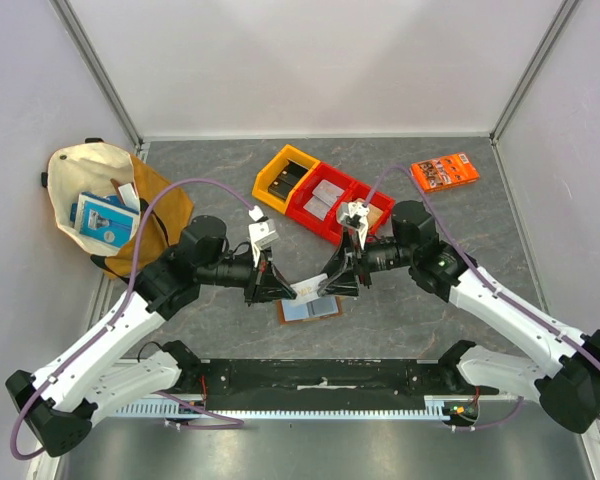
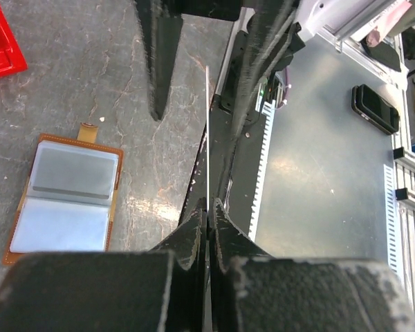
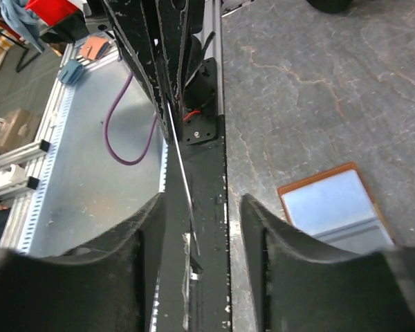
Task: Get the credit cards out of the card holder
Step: Place the credit card in the storage box.
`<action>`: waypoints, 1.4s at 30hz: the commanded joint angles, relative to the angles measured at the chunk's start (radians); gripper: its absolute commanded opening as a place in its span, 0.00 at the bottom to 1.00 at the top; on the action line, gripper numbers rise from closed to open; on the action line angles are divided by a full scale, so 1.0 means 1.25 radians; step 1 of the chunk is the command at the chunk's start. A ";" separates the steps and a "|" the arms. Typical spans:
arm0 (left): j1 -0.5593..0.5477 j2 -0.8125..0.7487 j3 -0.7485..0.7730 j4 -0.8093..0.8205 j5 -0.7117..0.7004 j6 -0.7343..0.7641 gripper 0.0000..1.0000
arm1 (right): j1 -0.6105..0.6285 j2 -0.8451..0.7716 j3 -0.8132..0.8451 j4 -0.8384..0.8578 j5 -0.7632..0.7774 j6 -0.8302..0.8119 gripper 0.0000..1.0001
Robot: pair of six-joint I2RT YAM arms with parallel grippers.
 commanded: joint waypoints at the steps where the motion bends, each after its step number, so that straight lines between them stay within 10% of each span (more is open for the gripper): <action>1: 0.001 0.010 0.032 -0.014 0.045 0.061 0.02 | 0.014 0.019 0.046 0.027 -0.021 -0.021 0.46; 8: 0.003 -0.010 0.005 -0.001 -0.099 0.054 0.15 | 0.013 0.047 0.051 0.031 0.025 0.004 0.00; 12: 0.011 -0.054 -0.028 0.026 -0.355 0.009 0.61 | 0.000 0.106 0.080 0.027 0.090 0.049 0.00; 17: 0.042 -0.137 -0.063 0.035 -0.674 -0.040 0.82 | -0.082 0.207 0.123 0.032 0.200 0.132 0.00; 22: 0.082 -0.210 -0.088 0.028 -0.875 -0.084 0.86 | -0.166 0.326 0.197 0.022 0.387 0.223 0.00; 30: 0.123 -0.248 -0.093 0.019 -0.886 -0.089 0.86 | -0.225 0.583 0.454 -0.094 0.621 0.334 0.00; 42: 0.145 -0.258 -0.097 0.020 -0.847 -0.080 0.86 | -0.232 0.801 0.635 -0.119 0.634 0.459 0.01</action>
